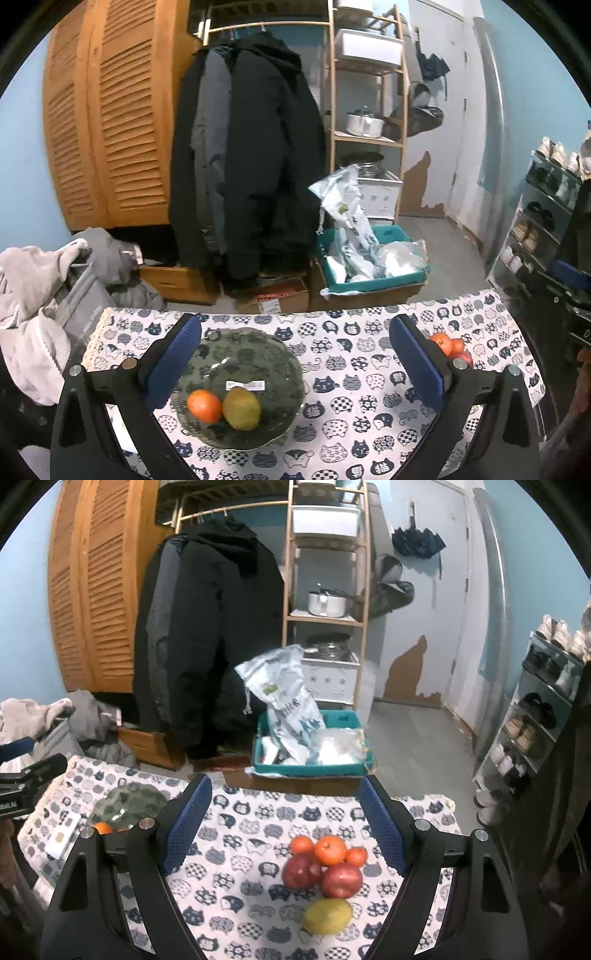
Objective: Organize fruits
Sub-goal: 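Lift both tools up and away from the glass bowl, then move both tools back toward the remaining fruit pile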
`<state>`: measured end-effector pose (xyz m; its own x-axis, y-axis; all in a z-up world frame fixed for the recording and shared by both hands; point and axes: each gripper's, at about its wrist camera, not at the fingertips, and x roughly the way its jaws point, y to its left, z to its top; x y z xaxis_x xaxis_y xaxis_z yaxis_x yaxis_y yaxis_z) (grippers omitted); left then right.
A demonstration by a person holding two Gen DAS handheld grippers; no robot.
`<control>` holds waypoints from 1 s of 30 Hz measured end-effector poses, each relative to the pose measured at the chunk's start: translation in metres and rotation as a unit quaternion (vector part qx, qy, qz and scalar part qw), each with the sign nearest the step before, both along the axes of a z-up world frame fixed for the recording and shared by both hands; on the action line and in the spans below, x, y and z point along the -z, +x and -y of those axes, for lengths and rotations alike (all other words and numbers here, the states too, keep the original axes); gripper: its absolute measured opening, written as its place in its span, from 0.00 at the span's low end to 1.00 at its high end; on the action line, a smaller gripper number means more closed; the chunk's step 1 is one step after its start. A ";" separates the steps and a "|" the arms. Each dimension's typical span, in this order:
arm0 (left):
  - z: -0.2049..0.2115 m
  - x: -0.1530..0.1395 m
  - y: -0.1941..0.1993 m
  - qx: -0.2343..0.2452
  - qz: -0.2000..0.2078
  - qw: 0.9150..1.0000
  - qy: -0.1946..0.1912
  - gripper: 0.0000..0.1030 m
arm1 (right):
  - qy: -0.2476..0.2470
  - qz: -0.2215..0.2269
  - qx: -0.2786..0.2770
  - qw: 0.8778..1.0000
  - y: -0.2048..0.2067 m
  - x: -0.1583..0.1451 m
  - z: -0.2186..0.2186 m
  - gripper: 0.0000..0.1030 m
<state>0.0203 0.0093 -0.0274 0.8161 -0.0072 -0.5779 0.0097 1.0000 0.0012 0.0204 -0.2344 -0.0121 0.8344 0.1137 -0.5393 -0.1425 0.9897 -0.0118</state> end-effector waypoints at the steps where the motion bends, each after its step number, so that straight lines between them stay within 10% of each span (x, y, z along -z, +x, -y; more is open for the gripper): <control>1: 0.005 0.001 0.001 0.005 -0.002 1.000 0.002 1.00 | 0.000 -0.002 0.002 1.000 0.000 0.001 0.002 0.79; 30: 0.090 0.126 0.057 0.066 -0.156 0.985 0.034 1.00 | 0.010 -0.223 0.062 0.973 0.039 0.154 0.072 0.79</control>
